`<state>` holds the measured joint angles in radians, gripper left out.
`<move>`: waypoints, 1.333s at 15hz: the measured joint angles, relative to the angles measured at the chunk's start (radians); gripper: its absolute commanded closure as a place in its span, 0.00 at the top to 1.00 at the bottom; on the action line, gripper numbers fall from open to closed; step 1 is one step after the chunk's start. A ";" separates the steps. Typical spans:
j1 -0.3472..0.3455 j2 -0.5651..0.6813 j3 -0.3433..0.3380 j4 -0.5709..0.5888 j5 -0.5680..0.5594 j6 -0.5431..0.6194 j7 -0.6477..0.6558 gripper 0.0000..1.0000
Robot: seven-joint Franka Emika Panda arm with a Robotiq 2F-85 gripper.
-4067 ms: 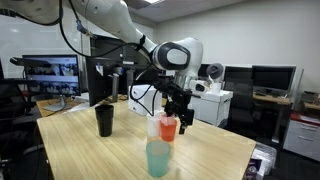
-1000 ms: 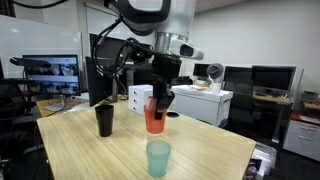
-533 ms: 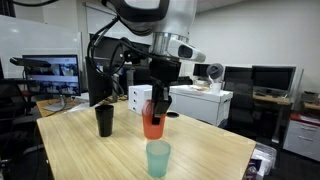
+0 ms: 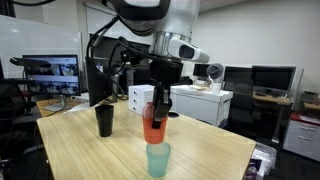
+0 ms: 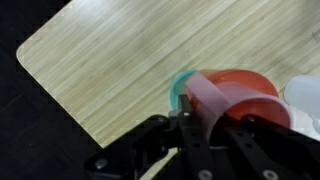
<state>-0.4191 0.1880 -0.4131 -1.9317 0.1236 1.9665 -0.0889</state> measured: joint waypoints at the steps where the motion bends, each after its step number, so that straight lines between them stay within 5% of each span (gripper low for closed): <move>1: -0.001 0.003 -0.003 0.000 0.000 0.000 0.001 0.06; 15: -0.012 0.072 0.001 0.000 0.000 0.058 0.001 0.06; 16: -0.012 0.077 0.004 0.000 0.000 0.065 0.001 0.37; 20: -0.011 0.095 0.016 0.000 0.000 0.075 0.001 0.57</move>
<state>-0.4305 0.2833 -0.3973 -1.9315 0.1236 2.0416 -0.0875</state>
